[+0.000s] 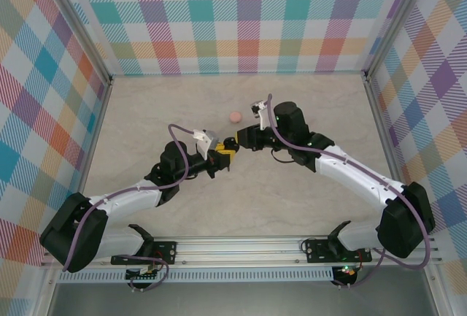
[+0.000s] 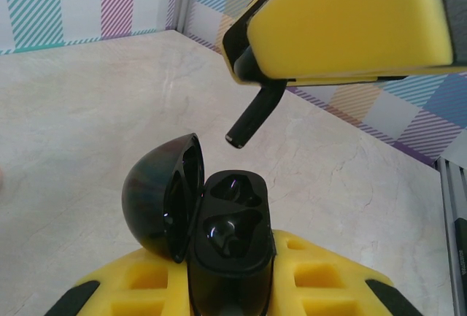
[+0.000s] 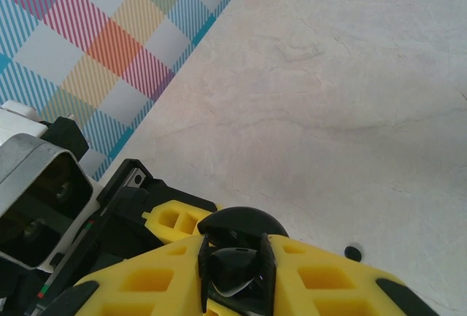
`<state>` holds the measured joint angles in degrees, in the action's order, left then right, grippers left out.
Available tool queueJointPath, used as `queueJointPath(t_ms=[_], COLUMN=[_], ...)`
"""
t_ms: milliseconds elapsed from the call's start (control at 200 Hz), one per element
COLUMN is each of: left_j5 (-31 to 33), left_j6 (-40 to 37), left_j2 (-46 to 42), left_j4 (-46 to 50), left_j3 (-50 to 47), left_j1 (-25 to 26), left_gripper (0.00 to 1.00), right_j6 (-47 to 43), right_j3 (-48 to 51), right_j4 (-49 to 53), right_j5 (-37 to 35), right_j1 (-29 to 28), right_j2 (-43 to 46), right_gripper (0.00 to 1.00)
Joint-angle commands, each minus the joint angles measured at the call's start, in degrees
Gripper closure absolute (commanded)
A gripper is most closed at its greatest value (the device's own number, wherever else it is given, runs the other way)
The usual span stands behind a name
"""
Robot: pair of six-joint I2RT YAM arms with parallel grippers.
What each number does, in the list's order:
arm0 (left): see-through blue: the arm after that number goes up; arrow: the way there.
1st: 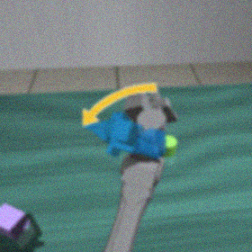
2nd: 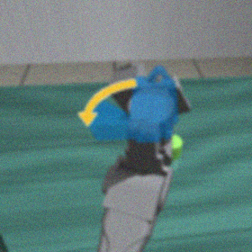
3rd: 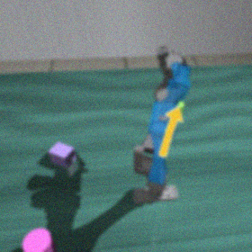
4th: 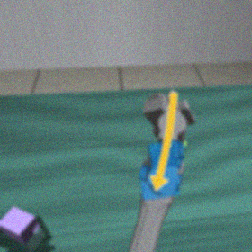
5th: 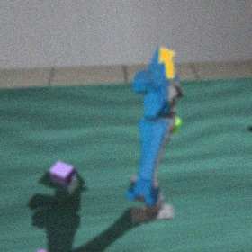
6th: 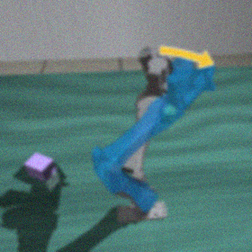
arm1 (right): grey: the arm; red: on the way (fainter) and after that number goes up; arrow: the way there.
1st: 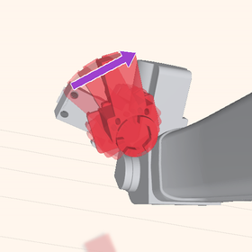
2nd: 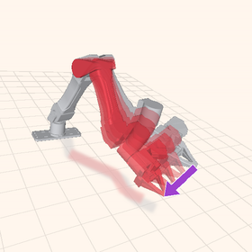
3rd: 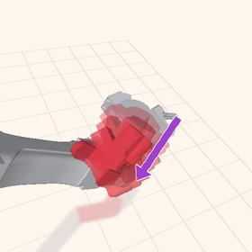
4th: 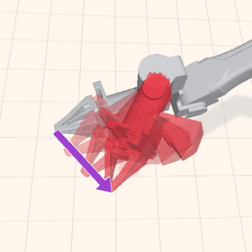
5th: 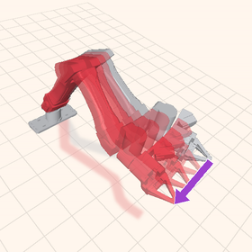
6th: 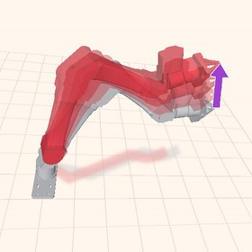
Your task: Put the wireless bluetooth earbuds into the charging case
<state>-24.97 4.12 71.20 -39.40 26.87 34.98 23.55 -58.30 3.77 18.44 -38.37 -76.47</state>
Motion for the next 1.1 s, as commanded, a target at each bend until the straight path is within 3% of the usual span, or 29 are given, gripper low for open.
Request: queueJointPath(t_ms=[0,600,1095], left_j5=[0.0,5.8,4.4], left_j6=[0.7,-8.3,-19.3], left_j2=[-0.4,-1.7,-3.3], left_j4=[-2.3,6.4,9.7], left_j3=[1.8,3.7,5.6], left_j1=[0.8,0.8,0.8], left_gripper=[0.79,0.81,0.82], right_j6=[0.2,-1.7,-3.4], right_j3=[-2.1,-4.0,-4.5], right_j4=[-1.7,3.4,6.8], right_j5=[-0.3,0.5,1.0], right_j1=[-0.5,-1.2,-1.2], right_j2=[-0.4,0.2,2.2], right_gripper=[0.71,0.71,0.71])
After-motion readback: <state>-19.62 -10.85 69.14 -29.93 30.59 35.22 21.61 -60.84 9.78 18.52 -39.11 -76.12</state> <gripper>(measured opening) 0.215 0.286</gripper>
